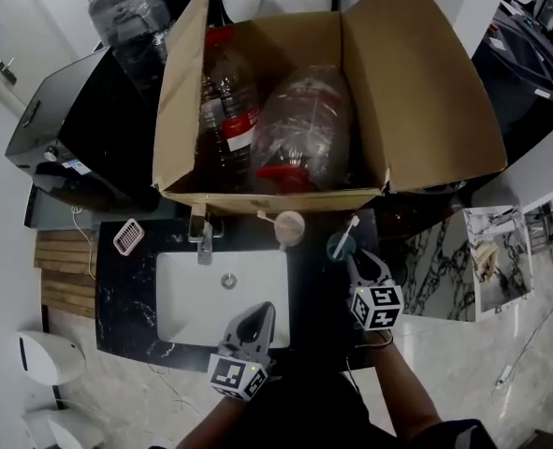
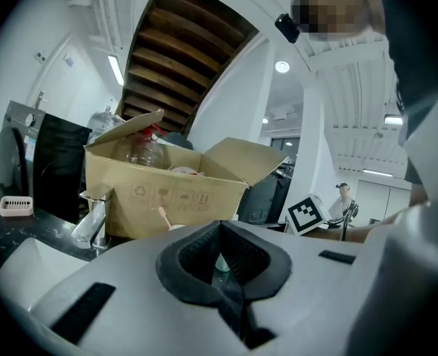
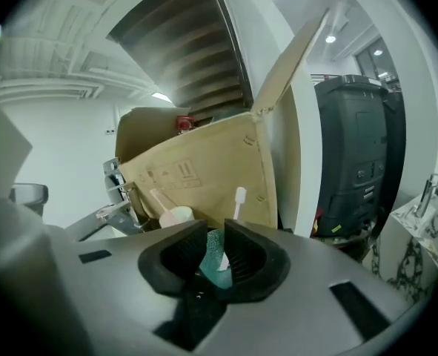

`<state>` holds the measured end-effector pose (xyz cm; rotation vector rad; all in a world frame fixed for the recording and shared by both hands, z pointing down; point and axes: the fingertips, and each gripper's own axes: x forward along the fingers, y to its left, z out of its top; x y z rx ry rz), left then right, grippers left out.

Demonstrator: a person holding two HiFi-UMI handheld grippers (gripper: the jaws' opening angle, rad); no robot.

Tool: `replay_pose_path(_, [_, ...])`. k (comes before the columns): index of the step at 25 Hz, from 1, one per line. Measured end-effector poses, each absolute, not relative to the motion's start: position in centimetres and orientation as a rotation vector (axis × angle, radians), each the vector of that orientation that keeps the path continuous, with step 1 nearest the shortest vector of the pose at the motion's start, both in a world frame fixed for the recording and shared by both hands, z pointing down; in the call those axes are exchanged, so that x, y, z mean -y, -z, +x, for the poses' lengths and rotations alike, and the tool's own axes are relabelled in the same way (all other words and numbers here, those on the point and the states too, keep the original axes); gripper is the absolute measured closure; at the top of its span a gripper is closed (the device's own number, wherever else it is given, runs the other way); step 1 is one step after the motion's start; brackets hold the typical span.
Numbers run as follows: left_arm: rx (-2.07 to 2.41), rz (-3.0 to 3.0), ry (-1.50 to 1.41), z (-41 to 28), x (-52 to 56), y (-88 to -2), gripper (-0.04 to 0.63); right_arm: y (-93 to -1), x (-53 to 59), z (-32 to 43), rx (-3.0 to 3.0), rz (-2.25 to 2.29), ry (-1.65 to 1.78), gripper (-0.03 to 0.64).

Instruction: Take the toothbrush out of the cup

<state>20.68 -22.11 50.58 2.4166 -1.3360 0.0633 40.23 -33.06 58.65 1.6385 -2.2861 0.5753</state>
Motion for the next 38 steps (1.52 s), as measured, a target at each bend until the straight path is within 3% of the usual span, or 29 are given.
replay_pose_path(15, [1.407,2.318,-0.125,20.3,25.2,-53.5,0.571,-63.6,39.5,39.8,2.284,1.57,-0.629,0.523])
replay_pose_path(22, [1.442,2.288,-0.125,20.0,24.6,-53.7,0.571,-64.0,39.6,39.6,2.288,1.536,-0.599,0.555])
replay_pose_path(38, [1.504,2.313,0.018,14.6,19.5,-50.9,0.571,-53.0,35.6,35.9,2.379,1.673,-0.307,0.561])
